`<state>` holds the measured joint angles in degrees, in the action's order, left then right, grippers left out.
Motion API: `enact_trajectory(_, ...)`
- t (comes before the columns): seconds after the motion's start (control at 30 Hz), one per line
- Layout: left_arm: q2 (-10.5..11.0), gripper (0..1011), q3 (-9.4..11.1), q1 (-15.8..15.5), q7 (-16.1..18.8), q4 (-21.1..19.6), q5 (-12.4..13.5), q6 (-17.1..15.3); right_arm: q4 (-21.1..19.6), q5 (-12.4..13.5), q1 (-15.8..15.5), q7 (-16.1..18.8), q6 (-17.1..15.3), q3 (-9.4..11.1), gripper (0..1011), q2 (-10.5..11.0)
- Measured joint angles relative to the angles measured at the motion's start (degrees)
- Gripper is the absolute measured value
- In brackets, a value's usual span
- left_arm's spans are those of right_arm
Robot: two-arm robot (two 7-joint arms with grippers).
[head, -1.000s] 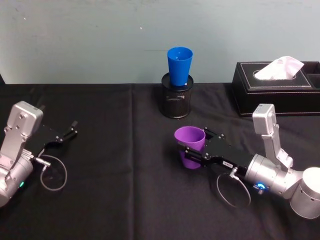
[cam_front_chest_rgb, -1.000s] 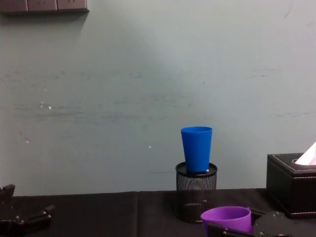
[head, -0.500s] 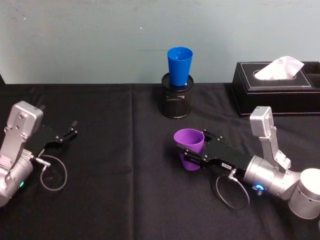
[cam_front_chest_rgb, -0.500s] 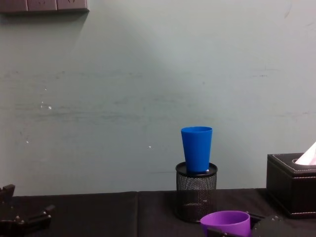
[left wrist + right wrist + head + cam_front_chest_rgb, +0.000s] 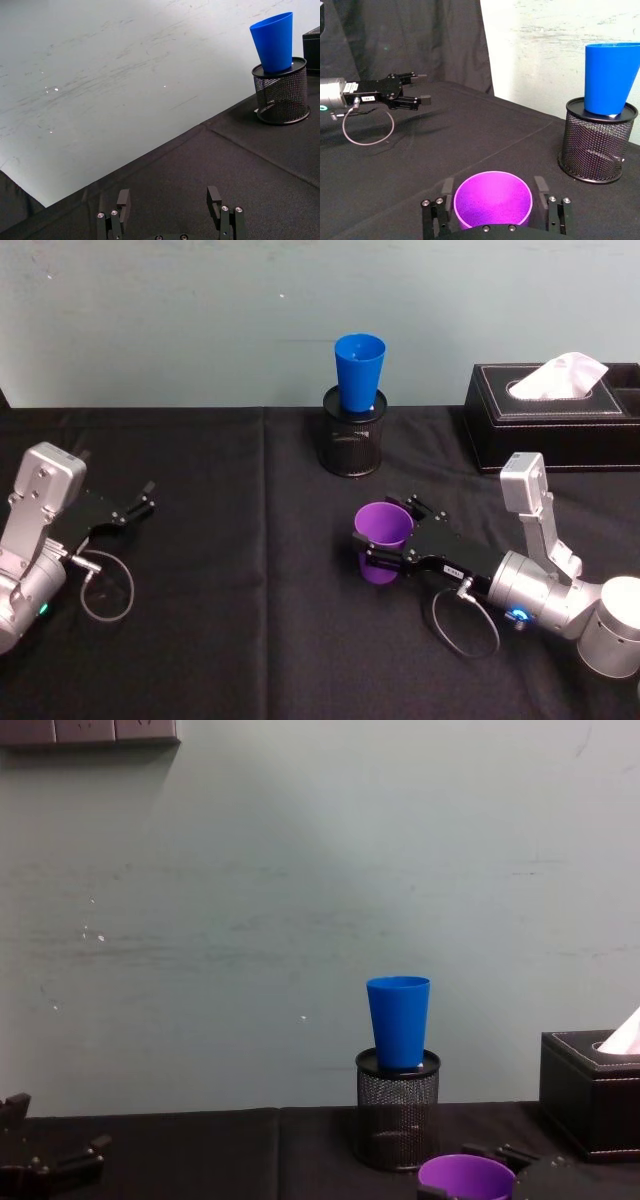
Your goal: Pick up one cup with a gripper and tap it against the other cup.
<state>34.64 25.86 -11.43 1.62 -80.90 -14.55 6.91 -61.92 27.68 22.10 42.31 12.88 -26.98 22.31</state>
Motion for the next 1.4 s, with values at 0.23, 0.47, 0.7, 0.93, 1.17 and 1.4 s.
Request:
enact_trajectory(0.23,0.00,1000,0.00,0.00,0.00,0.00,0.00,0.00,-0.03,0.03,0.00,-0.02,-0.01,0.00,1002,0.03)
enact_trajectory(0.47,0.00,1000,0.00,0.00,0.00,0.00,0.00,0.00,-0.07,0.03,0.00,-0.04,-0.01,0.00,1003,0.04)
enact_trajectory(0.7,0.00,1000,0.00,0.00,0.00,0.00,0.00,0.00,-4.59,-0.11,-1.62,-1.39,0.95,1.31,1003,0.97)
enact_trajectory(0.93,0.00,1000,0.00,0.00,0.00,0.00,0.00,0.00,-9.41,1.41,-3.60,-5.15,0.91,4.26,1002,1.16)
enact_trajectory(1.17,0.00,1000,0.00,0.00,0.00,0.00,0.00,0.00,-14.70,-1.25,-7.50,-17.91,-1.57,8.84,1003,0.03)
enact_trajectory(1.4,0.00,1000,0.00,0.00,0.00,0.00,0.00,0.00,-16.62,-5.55,-10.69,-29.45,-4.90,12.12,1003,-1.54)
